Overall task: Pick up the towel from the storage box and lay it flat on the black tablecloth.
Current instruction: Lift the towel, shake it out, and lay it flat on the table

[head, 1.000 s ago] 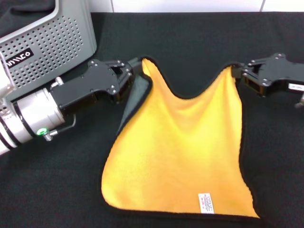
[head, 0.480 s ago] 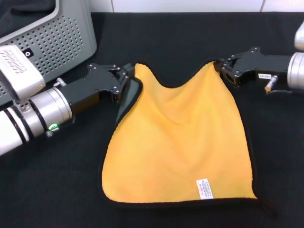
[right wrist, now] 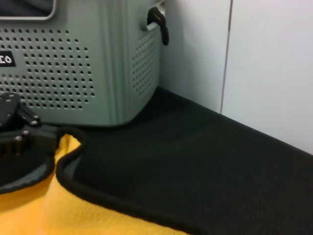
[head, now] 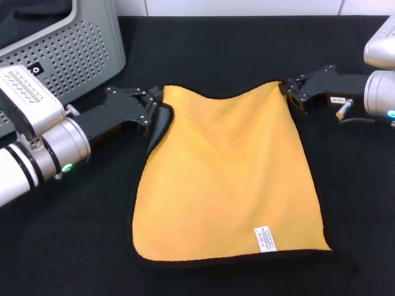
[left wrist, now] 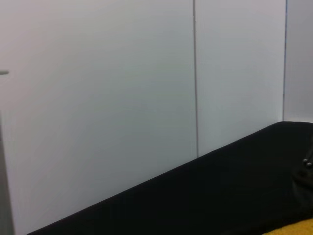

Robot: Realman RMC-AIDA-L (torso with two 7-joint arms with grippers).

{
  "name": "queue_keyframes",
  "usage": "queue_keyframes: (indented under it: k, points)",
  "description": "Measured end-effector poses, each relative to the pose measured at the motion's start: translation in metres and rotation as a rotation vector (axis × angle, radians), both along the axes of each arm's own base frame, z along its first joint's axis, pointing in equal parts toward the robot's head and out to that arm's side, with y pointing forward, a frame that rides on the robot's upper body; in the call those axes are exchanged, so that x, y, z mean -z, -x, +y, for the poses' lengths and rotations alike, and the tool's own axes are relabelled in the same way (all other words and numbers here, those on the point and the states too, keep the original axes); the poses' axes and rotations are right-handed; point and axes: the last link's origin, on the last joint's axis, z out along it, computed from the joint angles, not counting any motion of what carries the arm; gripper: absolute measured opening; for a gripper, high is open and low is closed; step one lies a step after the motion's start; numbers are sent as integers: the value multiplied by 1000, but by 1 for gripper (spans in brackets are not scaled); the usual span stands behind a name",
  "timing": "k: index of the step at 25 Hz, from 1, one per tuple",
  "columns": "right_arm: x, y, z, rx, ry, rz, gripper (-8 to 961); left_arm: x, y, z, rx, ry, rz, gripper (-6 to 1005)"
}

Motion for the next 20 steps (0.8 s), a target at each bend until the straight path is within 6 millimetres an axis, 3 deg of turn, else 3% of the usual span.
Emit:
queue_keyframes:
  k: [8, 20]
  points:
    - [1, -2, 1, 13, -6, -4, 12, 0, 3, -3, 8, 13, 19, 3]
    - [2, -6, -1, 24, -5, -5, 12, 4, -4, 6, 132, -16, 195, 4]
